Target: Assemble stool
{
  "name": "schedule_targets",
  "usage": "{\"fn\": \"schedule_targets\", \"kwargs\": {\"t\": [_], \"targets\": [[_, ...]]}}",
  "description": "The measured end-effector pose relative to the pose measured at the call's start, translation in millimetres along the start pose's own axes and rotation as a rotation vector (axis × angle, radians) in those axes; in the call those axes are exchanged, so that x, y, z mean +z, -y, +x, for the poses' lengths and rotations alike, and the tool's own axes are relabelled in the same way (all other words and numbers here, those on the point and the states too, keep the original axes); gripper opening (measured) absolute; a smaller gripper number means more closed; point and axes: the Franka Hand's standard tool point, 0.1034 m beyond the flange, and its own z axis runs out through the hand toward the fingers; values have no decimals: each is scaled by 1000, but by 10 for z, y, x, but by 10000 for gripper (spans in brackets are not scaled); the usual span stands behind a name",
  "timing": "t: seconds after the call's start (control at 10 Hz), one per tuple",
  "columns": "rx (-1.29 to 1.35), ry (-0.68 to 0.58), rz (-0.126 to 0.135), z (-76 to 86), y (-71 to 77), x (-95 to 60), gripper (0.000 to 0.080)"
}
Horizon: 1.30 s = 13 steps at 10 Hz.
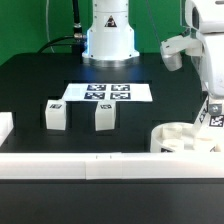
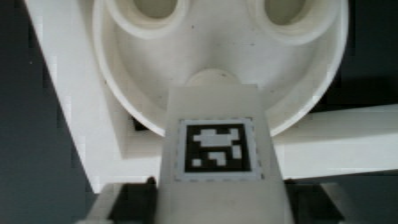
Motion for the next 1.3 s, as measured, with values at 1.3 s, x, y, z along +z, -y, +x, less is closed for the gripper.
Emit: {"fn": "schedule_targets", "kwargs": {"t": [1.3], "targets": [[1496, -86, 2, -89, -23, -1, 337]]}}
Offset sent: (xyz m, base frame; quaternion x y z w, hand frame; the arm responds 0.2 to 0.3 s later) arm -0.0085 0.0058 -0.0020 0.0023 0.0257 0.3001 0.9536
